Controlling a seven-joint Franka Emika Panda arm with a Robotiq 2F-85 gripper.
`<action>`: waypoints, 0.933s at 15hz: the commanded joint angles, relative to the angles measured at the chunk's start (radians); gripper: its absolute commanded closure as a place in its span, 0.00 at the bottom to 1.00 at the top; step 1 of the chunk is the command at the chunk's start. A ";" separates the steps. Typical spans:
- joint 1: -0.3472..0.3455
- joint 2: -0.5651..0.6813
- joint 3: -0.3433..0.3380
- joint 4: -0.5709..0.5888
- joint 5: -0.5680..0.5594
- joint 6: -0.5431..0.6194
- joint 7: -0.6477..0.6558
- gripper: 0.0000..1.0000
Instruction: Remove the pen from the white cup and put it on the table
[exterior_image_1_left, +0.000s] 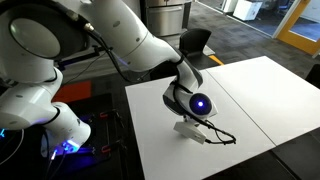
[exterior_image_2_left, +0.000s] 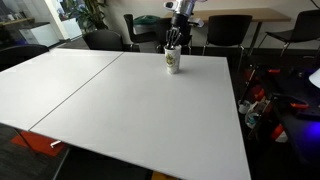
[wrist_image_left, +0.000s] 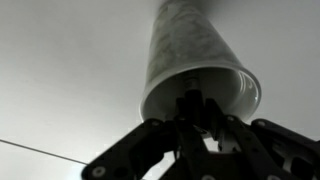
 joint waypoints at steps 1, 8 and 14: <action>-0.020 -0.005 0.017 0.004 -0.013 -0.024 0.000 0.94; -0.017 -0.053 0.018 -0.042 -0.001 0.009 -0.010 0.94; -0.013 -0.105 0.018 -0.084 0.015 0.030 -0.014 0.94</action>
